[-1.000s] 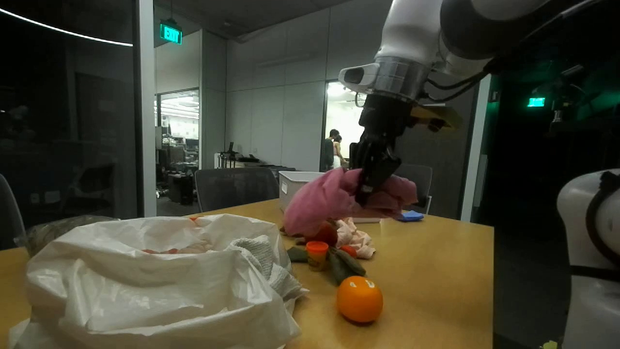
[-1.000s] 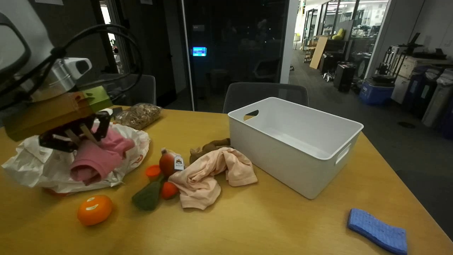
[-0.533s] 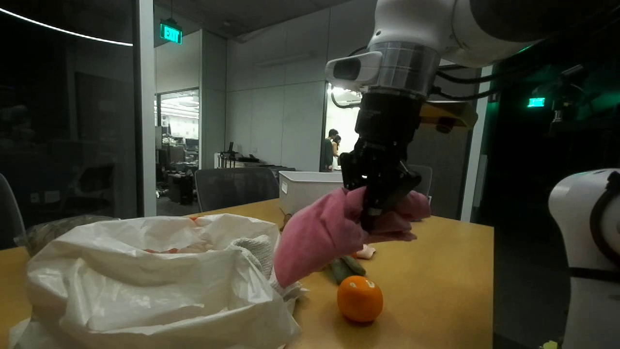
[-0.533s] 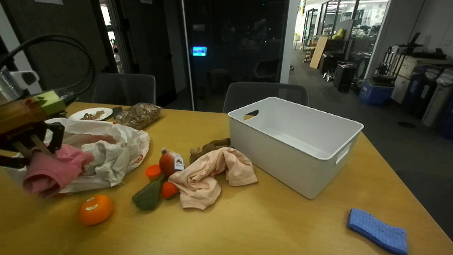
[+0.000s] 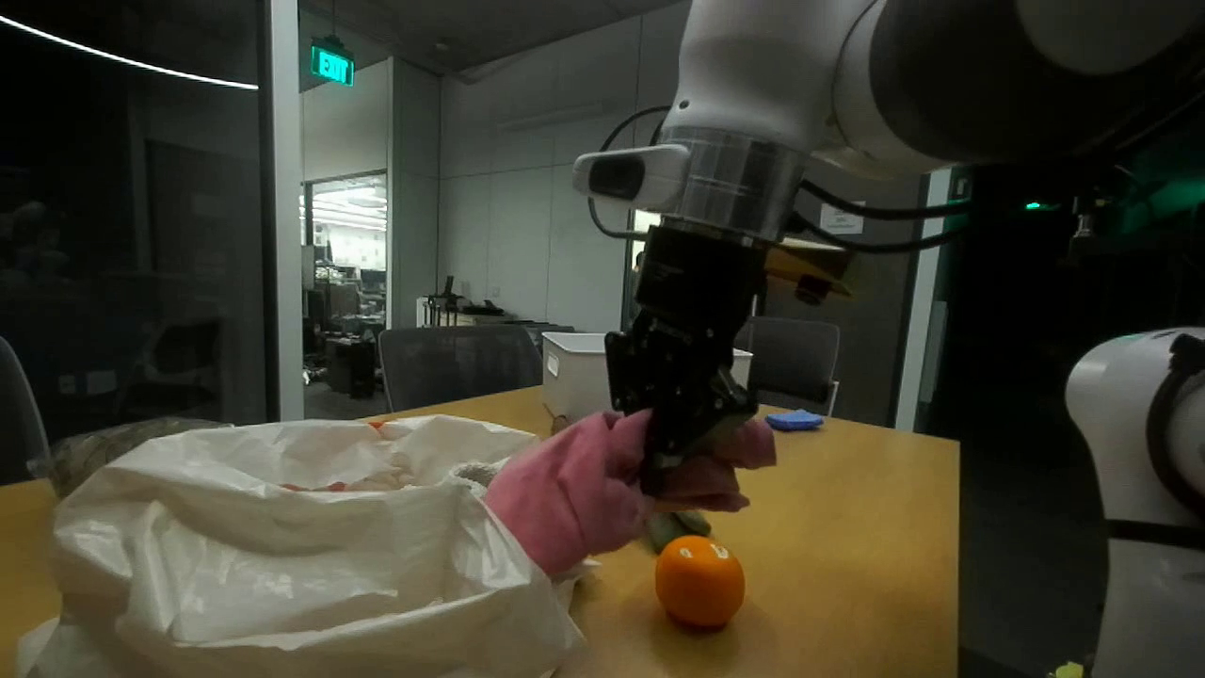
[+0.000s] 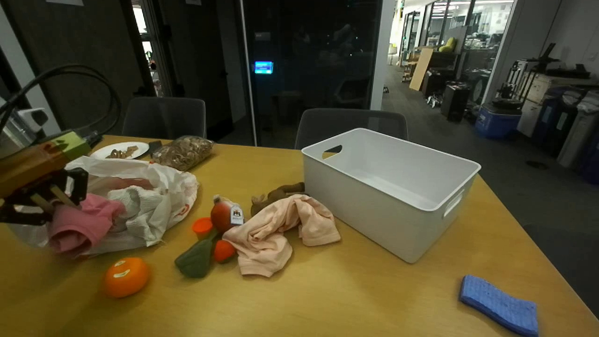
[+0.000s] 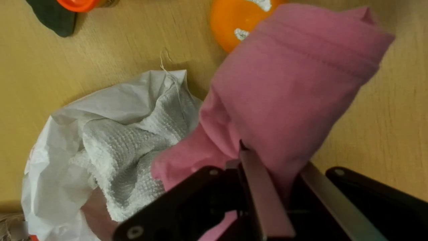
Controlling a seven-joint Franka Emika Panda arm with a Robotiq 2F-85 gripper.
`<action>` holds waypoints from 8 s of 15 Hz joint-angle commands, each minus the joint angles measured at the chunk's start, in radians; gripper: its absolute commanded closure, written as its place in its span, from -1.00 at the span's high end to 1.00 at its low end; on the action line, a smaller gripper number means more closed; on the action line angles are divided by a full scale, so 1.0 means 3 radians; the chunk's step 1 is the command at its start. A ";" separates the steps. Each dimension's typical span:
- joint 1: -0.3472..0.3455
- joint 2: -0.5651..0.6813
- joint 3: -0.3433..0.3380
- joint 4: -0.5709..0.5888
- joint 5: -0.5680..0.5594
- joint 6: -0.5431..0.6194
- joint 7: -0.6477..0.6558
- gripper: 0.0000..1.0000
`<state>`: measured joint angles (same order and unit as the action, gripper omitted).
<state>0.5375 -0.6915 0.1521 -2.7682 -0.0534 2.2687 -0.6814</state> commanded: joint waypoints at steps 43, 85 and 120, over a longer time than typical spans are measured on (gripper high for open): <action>-0.0744 0.1807 0.0563 0.0578 -0.0839 0.2016 0.1389 0.25; -0.2043 0.2315 -0.1020 0.0475 -0.0309 0.2532 0.0863 1.00; -0.2631 0.0115 -0.1236 0.0057 -0.0852 0.1399 0.0102 -0.88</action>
<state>-0.2497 -0.5287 -0.1860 -2.7414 -0.2519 2.8565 -0.6130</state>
